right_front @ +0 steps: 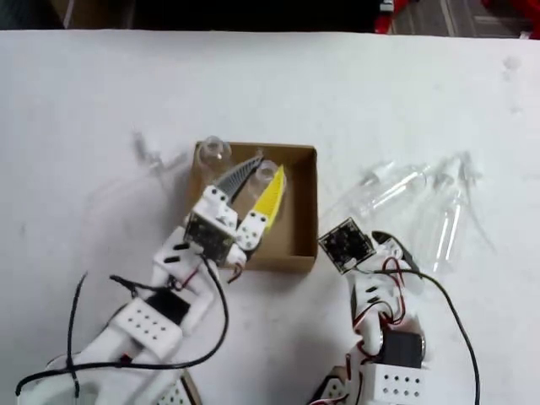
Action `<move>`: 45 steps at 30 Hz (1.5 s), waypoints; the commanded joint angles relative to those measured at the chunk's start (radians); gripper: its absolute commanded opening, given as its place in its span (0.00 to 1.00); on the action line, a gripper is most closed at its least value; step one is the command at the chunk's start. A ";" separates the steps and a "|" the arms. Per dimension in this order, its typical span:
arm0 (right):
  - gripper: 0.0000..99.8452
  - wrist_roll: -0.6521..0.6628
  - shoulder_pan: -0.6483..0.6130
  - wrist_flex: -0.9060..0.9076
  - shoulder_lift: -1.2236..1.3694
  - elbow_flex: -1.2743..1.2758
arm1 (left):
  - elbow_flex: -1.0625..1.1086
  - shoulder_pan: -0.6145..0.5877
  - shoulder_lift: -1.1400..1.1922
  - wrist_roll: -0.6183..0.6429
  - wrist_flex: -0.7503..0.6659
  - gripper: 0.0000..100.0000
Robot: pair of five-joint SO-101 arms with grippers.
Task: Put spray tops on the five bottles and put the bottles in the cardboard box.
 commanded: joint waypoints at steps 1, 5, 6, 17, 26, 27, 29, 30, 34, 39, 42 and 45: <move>0.02 0.009 -0.001 0.005 -0.005 0.009 | -0.114 -0.013 0.220 -0.014 -0.175 0.02; 0.02 0.009 0.002 0.005 -0.005 0.009 | -0.106 -0.019 0.404 -0.077 -0.394 0.02; 0.02 0.009 0.002 0.005 -0.005 0.009 | -0.098 -0.021 0.435 -0.084 -0.442 0.02; 0.02 0.009 -0.004 0.004 -0.005 0.009 | -0.103 -0.035 0.579 -0.084 -0.571 0.02; 0.02 0.009 -0.002 0.004 -0.005 0.009 | -0.098 -0.071 0.581 -0.087 -0.565 0.02; 0.02 0.009 -0.002 0.004 -0.005 0.009 | -0.098 -0.076 0.581 -0.083 -0.549 0.02; 0.02 0.009 -0.002 0.004 -0.005 0.009 | -0.100 -0.079 0.581 -0.081 -0.514 0.02; 0.02 0.009 -0.002 0.004 -0.005 0.009 | -0.098 -0.079 0.581 -0.081 -0.502 0.02; 0.02 0.009 -0.002 0.004 -0.005 0.009 | -0.097 -0.081 0.578 -0.081 -0.493 0.02; 0.02 0.009 -0.002 0.004 -0.005 0.009 | -0.097 -0.081 0.579 -0.081 -0.491 0.02; 0.02 0.009 -0.002 0.004 -0.005 0.009 | -0.095 -0.081 0.579 -0.081 -0.491 0.02; 0.02 0.009 -0.002 0.004 -0.005 0.009 | -0.095 -0.081 0.579 -0.081 -0.491 0.02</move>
